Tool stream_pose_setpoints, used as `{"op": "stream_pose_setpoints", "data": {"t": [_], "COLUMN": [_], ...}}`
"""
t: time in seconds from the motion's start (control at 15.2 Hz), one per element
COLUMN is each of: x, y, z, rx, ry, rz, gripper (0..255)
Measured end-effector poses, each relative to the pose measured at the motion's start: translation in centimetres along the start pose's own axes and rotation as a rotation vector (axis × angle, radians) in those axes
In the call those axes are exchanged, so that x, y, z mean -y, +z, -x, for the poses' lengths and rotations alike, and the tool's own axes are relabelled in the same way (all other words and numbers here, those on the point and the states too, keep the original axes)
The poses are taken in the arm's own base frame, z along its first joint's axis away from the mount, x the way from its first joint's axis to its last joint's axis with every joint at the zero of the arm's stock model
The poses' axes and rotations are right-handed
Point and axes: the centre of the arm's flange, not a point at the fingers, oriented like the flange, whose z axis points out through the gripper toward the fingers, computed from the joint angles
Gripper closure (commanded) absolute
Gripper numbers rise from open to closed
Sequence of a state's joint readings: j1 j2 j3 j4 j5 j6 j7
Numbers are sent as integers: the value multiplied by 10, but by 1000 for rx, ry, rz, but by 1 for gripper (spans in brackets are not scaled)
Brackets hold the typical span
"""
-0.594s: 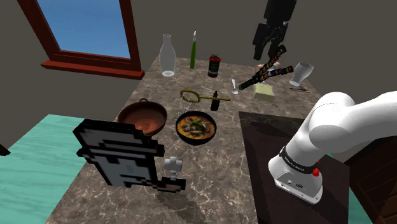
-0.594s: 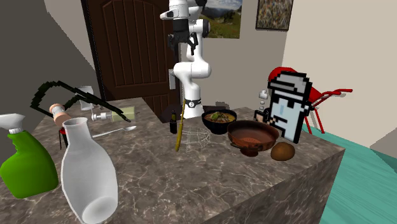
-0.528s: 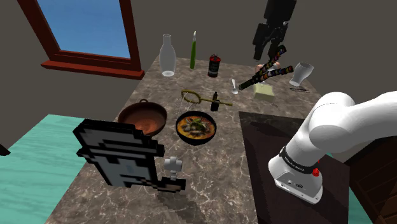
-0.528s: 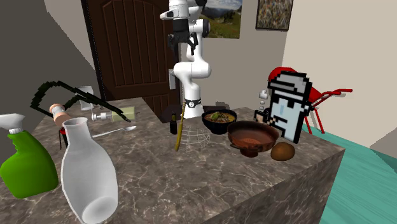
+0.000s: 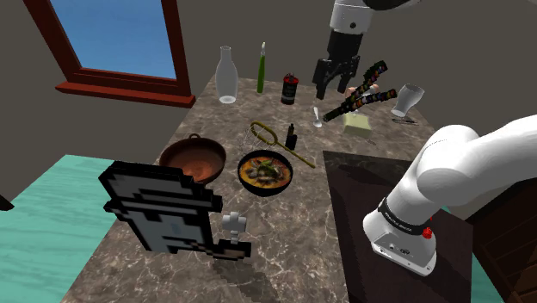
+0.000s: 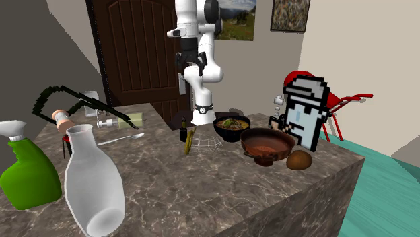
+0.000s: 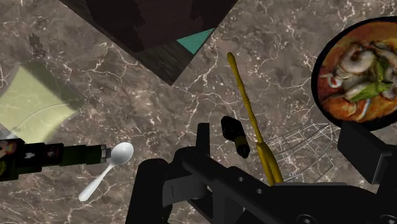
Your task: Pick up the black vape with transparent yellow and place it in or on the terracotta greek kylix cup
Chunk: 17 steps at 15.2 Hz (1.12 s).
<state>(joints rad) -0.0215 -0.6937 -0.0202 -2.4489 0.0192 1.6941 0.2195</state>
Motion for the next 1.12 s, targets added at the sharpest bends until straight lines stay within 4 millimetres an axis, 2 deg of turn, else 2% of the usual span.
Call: {"op": "stream_pose_setpoints", "data": {"t": [0.26, 0.66, 0.92, 1.12], "x": [7, 13, 10, 9], "y": [43, 104, 134, 153], "z": [-27, -80, -110, -118], "rx": [-13, -36, -50, -52], "ry": [46, 115, 158, 165], "rz": [16, 39, 53, 55], "gripper": [0, 0, 0, 0]}}
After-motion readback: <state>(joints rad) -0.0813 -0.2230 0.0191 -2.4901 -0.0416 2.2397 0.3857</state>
